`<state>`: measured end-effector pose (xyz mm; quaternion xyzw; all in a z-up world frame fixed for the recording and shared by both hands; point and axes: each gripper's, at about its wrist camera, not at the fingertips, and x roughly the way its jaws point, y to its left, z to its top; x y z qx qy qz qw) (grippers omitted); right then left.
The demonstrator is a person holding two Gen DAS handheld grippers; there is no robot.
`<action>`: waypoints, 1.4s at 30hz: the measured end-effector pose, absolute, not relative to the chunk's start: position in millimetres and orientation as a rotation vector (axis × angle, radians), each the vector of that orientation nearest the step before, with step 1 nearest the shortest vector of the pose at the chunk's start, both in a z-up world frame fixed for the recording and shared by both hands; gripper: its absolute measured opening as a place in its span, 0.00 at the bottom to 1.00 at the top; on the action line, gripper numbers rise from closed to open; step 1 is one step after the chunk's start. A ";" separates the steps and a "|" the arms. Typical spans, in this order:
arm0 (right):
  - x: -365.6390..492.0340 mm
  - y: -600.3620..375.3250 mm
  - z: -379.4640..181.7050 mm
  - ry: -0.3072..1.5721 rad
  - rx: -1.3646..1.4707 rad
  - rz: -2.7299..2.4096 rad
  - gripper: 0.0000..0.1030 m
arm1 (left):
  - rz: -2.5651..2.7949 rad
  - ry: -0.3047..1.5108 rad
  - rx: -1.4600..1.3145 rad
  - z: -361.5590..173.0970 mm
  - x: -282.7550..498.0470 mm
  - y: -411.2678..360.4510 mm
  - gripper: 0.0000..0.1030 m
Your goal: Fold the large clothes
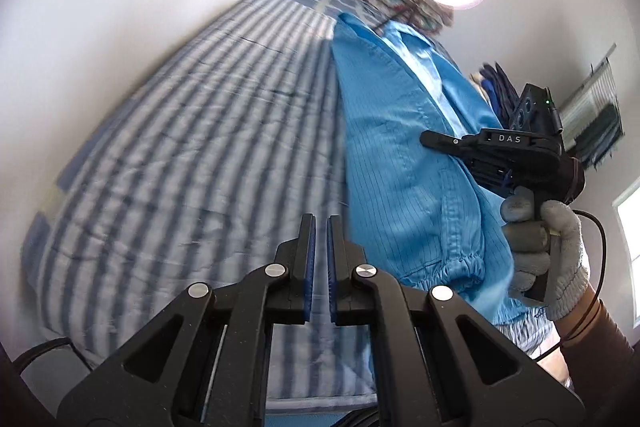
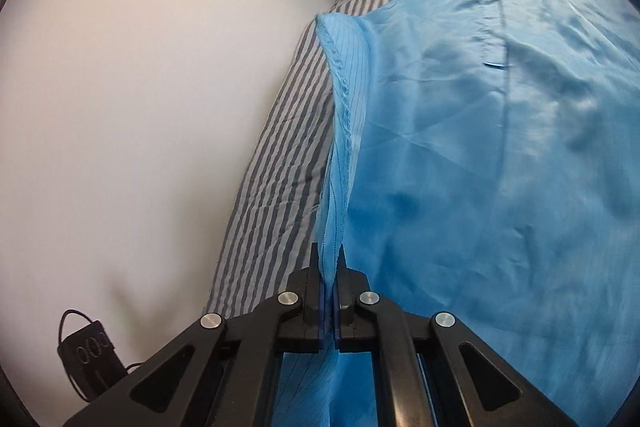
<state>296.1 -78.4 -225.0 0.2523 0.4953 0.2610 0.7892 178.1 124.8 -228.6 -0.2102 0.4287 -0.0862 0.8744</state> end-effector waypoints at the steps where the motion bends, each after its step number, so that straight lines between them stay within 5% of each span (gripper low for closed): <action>1: 292.7 -90.5 -228.4 1.061 0.561 0.557 0.00 | -0.189 0.901 -0.429 -229.8 180.8 117.3 0.01; 14: 247.1 -188.0 -288.6 1.111 0.721 0.383 0.00 | -0.281 0.988 -0.334 -255.4 205.8 44.1 0.01; 31: 261.0 -171.6 -280.1 1.142 0.602 0.351 0.00 | -0.360 1.100 -0.237 -297.3 215.0 -6.8 0.01; 34: 260.8 -162.2 -278.8 1.140 0.550 0.349 0.06 | -0.354 1.109 -0.231 -303.9 217.4 -10.6 0.01; 36: 259.1 -160.0 -269.9 1.128 0.481 0.356 0.19 | -0.355 1.108 -0.231 -304.7 218.6 -10.4 0.01; 42: 230.7 -153.5 -223.7 1.023 0.317 0.330 0.31 | -0.348 1.069 -0.234 -284.2 213.0 -4.2 0.01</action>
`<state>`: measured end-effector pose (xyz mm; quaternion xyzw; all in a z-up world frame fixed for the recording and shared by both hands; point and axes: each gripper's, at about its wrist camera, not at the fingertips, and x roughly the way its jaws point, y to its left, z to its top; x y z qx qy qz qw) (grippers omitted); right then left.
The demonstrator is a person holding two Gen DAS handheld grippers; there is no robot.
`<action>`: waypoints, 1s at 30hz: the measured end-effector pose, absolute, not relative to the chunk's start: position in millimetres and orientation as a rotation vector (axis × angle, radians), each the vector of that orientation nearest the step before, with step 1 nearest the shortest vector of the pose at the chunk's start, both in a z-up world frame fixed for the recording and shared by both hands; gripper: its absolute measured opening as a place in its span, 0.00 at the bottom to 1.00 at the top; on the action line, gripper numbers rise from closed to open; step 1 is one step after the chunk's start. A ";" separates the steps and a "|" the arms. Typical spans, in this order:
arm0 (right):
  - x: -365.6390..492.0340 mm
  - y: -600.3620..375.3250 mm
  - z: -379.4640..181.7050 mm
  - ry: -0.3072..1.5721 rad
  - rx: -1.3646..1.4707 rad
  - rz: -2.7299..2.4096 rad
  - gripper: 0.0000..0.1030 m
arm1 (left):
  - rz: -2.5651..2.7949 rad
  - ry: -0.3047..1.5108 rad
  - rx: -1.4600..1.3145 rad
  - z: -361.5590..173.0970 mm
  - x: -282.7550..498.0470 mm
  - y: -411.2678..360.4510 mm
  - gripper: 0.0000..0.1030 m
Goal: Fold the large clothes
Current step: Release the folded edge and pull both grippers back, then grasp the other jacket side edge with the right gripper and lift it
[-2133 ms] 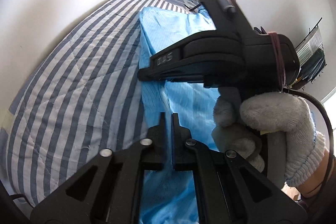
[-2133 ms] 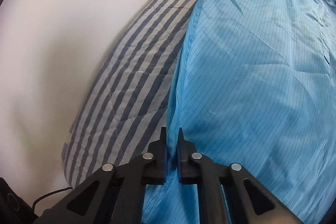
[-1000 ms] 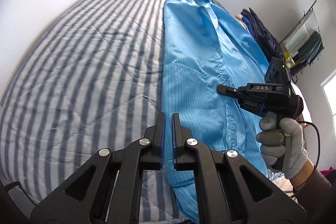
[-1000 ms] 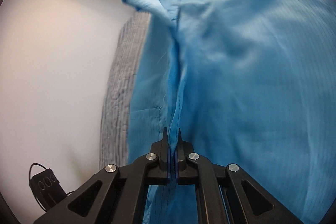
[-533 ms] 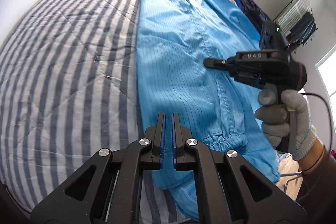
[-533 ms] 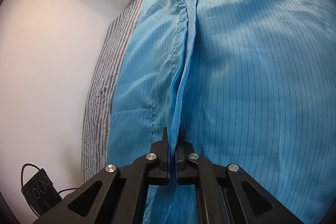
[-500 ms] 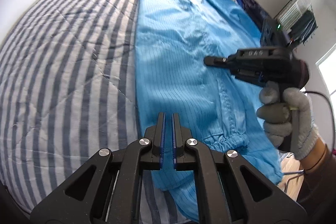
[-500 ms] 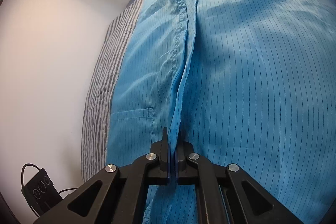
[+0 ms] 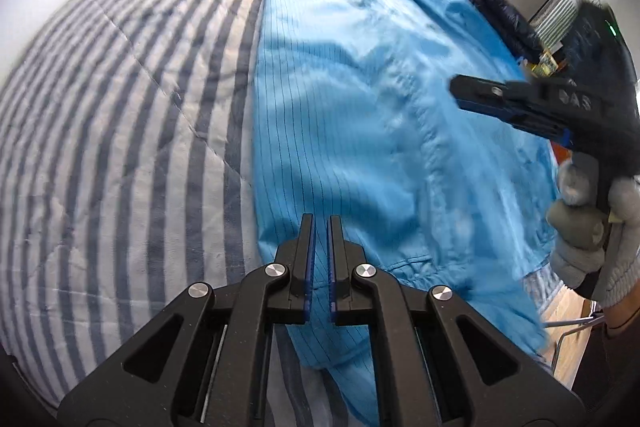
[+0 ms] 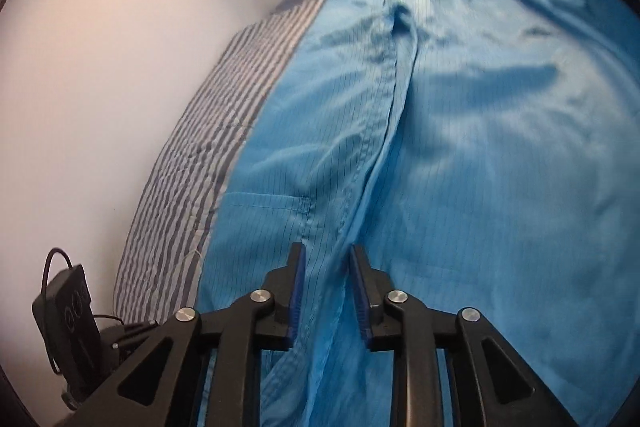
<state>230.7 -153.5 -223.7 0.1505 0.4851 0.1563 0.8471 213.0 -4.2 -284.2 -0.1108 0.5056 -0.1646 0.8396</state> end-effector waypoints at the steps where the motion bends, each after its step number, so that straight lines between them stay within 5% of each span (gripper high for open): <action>1: 222.0 -156.7 -213.1 0.989 0.301 0.318 0.33 | -0.344 1.044 -0.238 -273.8 210.0 -1.1 0.01; 10: 134.6 -213.6 -133.1 0.742 0.245 0.187 0.42 | -0.308 0.865 -0.236 -188.4 184.6 21.1 0.01; 14: 92.8 -251.8 -114.2 0.703 0.278 0.135 0.67 | -0.296 0.818 -0.232 -157.8 171.3 26.3 0.01; 19: 50.2 -302.2 -119.6 0.738 0.316 0.026 0.69 | -0.307 0.782 -0.222 -133.4 159.3 17.9 0.02; 23: 25.1 -340.1 -133.3 0.757 0.356 -0.058 0.69 | -0.351 0.780 -0.238 -124.5 153.0 1.7 0.36; 30: 0.0 -403.7 -161.0 0.786 0.459 -0.195 0.69 | -0.428 0.797 -0.196 -121.1 146.6 -42.5 0.37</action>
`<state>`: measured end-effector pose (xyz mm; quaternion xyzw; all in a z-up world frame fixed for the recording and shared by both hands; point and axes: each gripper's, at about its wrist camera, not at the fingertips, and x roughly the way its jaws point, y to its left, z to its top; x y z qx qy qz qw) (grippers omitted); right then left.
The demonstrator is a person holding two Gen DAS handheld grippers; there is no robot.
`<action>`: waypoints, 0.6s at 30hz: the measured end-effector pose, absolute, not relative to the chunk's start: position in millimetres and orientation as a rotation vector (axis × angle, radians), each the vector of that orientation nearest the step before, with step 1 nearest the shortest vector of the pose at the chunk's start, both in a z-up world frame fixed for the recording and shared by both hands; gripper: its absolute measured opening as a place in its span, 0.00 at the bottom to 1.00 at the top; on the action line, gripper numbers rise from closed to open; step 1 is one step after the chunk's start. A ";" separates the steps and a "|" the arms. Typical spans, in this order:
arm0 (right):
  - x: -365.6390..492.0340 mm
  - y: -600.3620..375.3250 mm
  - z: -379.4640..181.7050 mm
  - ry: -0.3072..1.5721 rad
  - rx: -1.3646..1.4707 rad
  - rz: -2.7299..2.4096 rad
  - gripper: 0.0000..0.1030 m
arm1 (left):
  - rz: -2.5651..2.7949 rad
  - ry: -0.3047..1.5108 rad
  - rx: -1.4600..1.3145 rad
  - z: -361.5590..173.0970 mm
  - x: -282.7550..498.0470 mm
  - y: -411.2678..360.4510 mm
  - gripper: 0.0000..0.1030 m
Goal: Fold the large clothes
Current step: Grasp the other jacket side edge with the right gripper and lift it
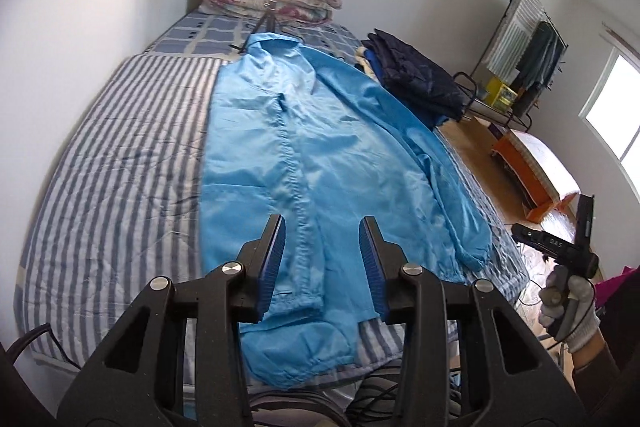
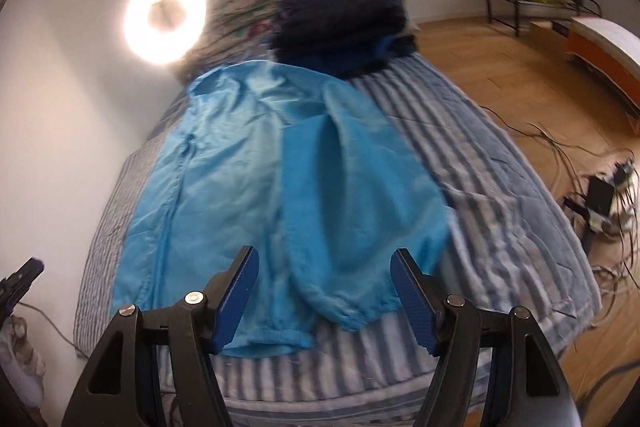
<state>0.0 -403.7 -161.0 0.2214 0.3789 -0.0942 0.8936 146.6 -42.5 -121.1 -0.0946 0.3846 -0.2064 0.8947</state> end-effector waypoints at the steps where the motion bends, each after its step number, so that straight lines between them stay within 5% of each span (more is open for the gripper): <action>1: -2.7 -415.3 -167.1 0.791 0.492 -0.212 0.69 | -0.434 0.799 -0.196 -120.7 146.1 -46.9 0.37; 18: 2.6 -508.6 -255.6 0.801 0.962 -0.229 0.59 | -0.464 0.824 -0.164 -121.3 143.8 -74.9 0.37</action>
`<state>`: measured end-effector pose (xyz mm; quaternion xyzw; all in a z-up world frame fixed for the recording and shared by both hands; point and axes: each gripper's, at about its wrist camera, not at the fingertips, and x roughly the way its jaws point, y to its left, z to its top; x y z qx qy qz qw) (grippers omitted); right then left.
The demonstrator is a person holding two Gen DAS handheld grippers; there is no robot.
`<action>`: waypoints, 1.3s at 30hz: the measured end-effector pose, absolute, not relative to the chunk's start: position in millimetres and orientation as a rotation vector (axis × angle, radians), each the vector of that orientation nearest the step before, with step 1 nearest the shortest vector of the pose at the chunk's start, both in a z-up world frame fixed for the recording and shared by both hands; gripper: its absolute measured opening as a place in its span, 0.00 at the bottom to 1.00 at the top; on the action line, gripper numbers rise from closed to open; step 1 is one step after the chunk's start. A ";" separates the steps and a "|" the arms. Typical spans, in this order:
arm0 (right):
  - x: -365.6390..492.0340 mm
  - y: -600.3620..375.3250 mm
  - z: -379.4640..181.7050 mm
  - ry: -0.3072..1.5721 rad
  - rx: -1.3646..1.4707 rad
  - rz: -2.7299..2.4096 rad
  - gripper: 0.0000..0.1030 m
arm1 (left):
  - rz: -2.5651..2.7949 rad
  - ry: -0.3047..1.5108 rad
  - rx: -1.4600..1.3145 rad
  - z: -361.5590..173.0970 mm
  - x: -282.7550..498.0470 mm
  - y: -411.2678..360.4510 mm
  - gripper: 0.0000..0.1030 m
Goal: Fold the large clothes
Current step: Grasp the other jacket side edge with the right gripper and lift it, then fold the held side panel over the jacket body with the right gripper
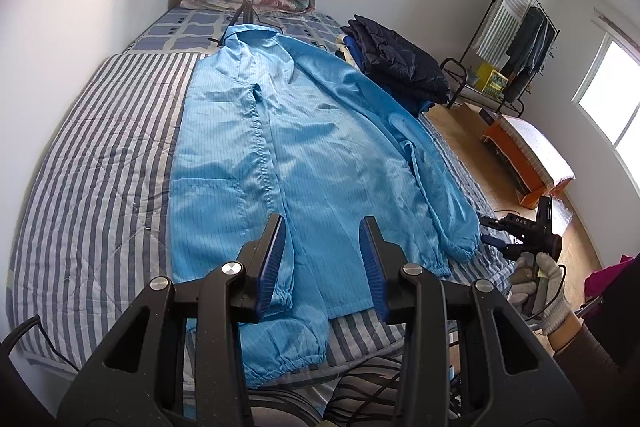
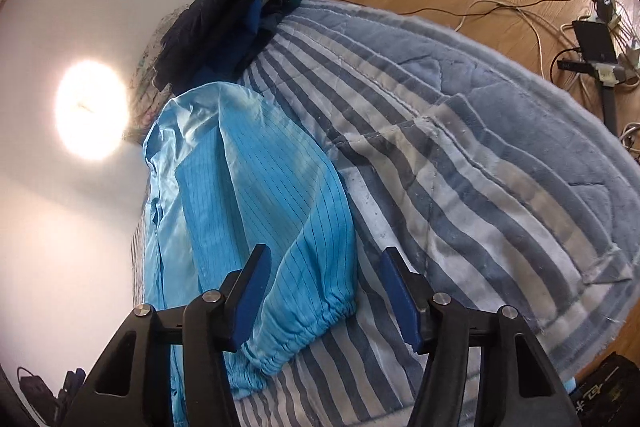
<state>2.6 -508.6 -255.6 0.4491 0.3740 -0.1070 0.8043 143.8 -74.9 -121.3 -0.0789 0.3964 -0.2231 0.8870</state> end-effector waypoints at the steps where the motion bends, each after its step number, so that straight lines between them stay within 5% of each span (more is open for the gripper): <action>1: 6.7 -509.0 -258.4 0.803 0.969 -0.224 0.59 | -0.460 0.827 -0.159 -122.3 144.1 -75.8 0.37; 5: 14.8 -508.1 -264.8 0.821 0.955 -0.244 0.57 | -0.452 0.839 -0.152 -127.5 146.3 -76.0 0.37; 7: 18.8 -506.2 -266.9 0.836 0.937 -0.252 0.40 | -0.448 0.842 -0.150 -130.1 146.9 -75.5 0.37; 9: 22.4 -502.4 -266.7 0.849 0.914 -0.235 0.11 | -0.446 0.846 -0.152 -132.2 147.3 -74.6 0.37; 11: 22.4 -493.8 -259.5 0.855 0.843 -0.240 0.02 | -0.442 0.854 -0.158 -135.7 149.1 -73.7 0.37; 25: 25.3 -404.8 -154.4 0.749 0.277 -0.247 0.00 | -0.447 0.875 -0.194 -150.7 157.2 -73.5 0.37; 39: 42.1 -267.9 -173.0 0.847 0.013 0.115 0.00 | -0.414 0.906 -0.276 -163.7 170.5 -54.4 0.37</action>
